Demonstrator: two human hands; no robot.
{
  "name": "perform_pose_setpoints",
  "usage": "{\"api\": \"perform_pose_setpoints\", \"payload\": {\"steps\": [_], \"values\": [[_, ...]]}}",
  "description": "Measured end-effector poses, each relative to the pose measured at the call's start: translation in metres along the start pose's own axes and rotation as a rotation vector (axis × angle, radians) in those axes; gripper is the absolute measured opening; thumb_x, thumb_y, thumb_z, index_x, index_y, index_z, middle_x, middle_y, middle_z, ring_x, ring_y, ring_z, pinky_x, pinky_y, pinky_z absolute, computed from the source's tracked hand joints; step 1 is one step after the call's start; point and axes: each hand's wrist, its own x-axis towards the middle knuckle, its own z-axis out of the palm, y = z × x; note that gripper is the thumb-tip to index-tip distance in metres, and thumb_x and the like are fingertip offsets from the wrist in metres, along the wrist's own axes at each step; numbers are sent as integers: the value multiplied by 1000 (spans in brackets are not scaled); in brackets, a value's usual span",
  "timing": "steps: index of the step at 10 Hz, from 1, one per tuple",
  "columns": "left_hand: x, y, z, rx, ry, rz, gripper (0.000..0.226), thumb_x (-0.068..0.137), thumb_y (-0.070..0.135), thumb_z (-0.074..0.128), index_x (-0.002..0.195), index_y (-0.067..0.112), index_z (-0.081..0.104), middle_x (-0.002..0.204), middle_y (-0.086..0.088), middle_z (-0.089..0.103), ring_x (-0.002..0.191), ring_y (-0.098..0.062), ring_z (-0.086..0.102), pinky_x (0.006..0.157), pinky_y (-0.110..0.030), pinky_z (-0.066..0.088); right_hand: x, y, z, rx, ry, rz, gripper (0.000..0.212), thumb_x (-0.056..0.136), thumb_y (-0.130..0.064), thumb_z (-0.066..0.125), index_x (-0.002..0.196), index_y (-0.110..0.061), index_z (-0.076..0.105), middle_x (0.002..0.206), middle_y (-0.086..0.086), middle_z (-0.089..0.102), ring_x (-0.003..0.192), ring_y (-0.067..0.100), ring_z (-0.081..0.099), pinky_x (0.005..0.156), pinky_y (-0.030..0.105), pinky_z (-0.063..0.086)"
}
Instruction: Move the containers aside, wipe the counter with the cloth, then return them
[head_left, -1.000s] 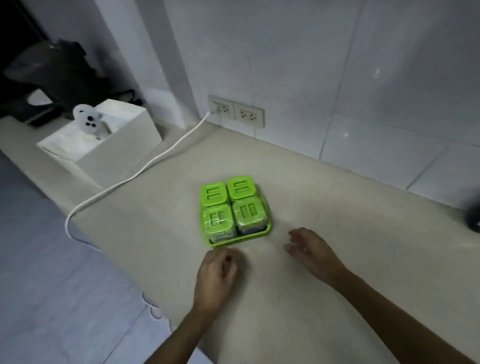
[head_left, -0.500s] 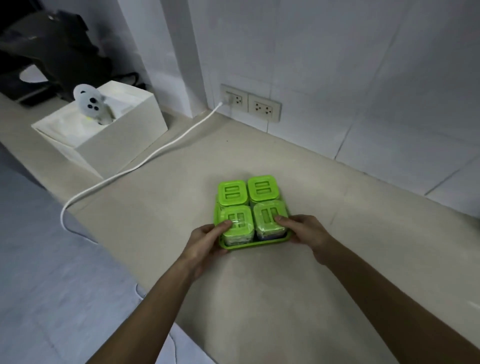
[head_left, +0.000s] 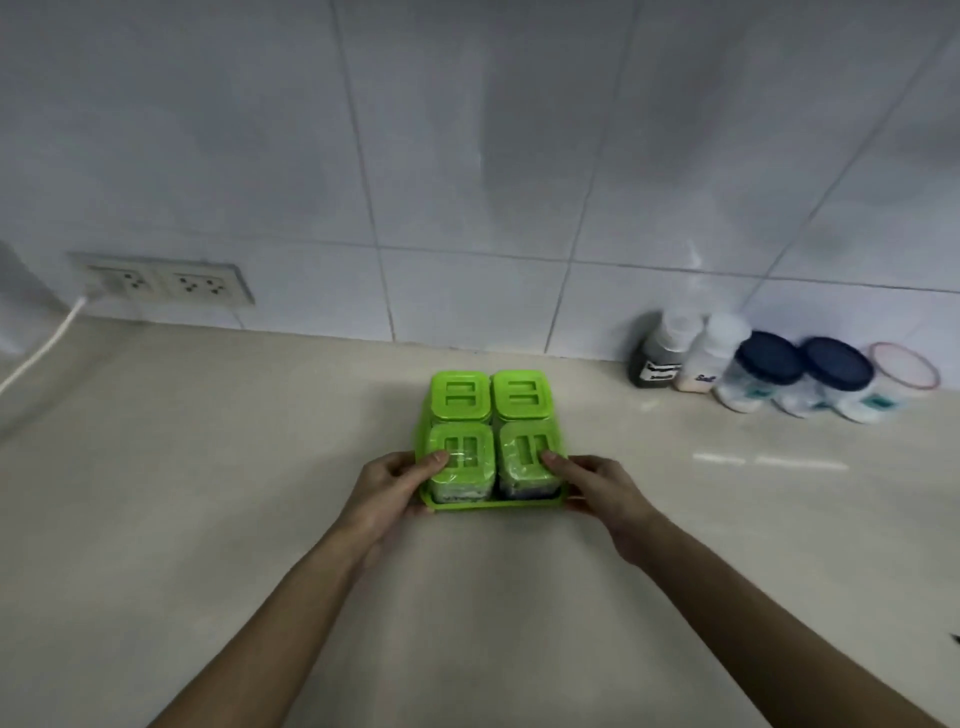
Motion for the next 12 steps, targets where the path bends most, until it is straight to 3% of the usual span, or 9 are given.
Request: {"api": "perform_pose_setpoints", "payload": {"steps": [1,2,4,6,8,9,10,11,12], "values": [[22,7,27,17,-45,2,29,83,30,70,100,5,71,95,-14,73,76,-17,65,58,-24,52,10,-1,-25,20,41,0,52,71,-51,75,98,-6,71,100,10,74,88,18,65,84,34,51],[46,10,57,34,-64,-15,30,83,32,71,96,6,71,86,-8,72,67,-15,63,57,-25,52,23,-6,-50,53,86,7,42,76,-46,72,91,-6,72,93,9,73,82,17,63,80,32,50],[80,21,98,73,-69,-1,38,80,35,73,98,1,69,87,-9,71,66,-16,63,51,-24,53,45,-11,-82,118,144,34,43,81,-42,70,101,-3,68,97,10,70,84,17,62,76,27,50],[97,24,123,65,-49,-11,44,78,37,75,97,-1,68,88,-11,71,68,-18,64,56,-28,53,65,-22,-98,138,199,20,34,82,-39,70,93,-7,66,101,13,70,83,19,63,84,32,51],[113,33,135,86,-44,-1,33,80,40,72,89,8,68,87,-10,72,69,-18,64,60,-30,52,87,-26,-100,127,268,35,31,83,-37,70,90,-7,62,89,8,63,75,16,58,77,33,51],[116,30,137,134,-26,33,34,82,42,70,89,9,68,93,-13,73,74,-21,66,64,-33,54,88,-26,-99,115,290,46,39,82,-38,70,97,-3,62,93,8,63,77,16,58,80,35,52],[122,33,136,202,0,43,51,77,56,68,89,6,69,96,-15,73,80,-26,69,73,-41,59,92,-26,-101,106,296,56,51,80,-42,71,109,-1,60,105,12,64,86,20,60,81,37,53],[111,36,135,264,12,4,76,63,78,59,93,9,69,96,-11,72,88,-28,68,82,-47,57,83,-31,-99,-4,297,80,55,83,-50,65,108,-1,60,109,15,63,98,28,61,83,41,54],[84,27,131,337,74,-8,67,75,75,47,95,13,60,105,-11,65,95,-27,59,85,-38,50,56,-39,-93,-231,466,-18,63,92,-60,39,114,-3,55,120,20,56,113,38,53,91,45,47]]}}
